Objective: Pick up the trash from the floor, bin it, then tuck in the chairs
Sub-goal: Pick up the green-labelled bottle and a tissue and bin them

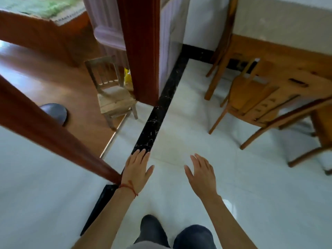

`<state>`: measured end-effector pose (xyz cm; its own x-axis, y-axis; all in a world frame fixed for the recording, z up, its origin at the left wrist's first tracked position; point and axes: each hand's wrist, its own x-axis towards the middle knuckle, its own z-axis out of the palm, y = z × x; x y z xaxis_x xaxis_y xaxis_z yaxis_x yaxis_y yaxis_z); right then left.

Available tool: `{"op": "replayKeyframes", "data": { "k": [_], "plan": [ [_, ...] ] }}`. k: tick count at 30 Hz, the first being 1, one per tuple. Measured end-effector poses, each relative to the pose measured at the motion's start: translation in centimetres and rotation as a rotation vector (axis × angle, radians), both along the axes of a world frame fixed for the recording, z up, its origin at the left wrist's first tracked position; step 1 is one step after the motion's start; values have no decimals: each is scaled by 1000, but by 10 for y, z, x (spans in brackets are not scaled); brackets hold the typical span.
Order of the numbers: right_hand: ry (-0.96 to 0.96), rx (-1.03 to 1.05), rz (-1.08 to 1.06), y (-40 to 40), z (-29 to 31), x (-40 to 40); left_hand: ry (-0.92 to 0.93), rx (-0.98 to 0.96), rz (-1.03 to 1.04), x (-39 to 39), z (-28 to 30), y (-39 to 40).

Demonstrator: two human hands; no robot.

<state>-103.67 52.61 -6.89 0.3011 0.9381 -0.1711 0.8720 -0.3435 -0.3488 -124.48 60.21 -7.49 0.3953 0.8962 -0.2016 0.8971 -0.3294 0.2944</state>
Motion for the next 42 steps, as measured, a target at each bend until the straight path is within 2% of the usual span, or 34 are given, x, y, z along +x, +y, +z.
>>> {"op": "replayKeyframes", "data": {
  "k": [10,20,32,42],
  "plan": [
    [16,38,-401,-113,10,96,-72,39,-378,145,6,-36],
    [50,29,-762,-236,6,170,-134,39,-711,281,7,-116],
    [51,21,-1290,-356,-6,192,-48,42,-1283,417,1,-211],
    [9,60,-1744,-379,-16,184,-116,42,-1690,497,-13,-258]
  ]
}}
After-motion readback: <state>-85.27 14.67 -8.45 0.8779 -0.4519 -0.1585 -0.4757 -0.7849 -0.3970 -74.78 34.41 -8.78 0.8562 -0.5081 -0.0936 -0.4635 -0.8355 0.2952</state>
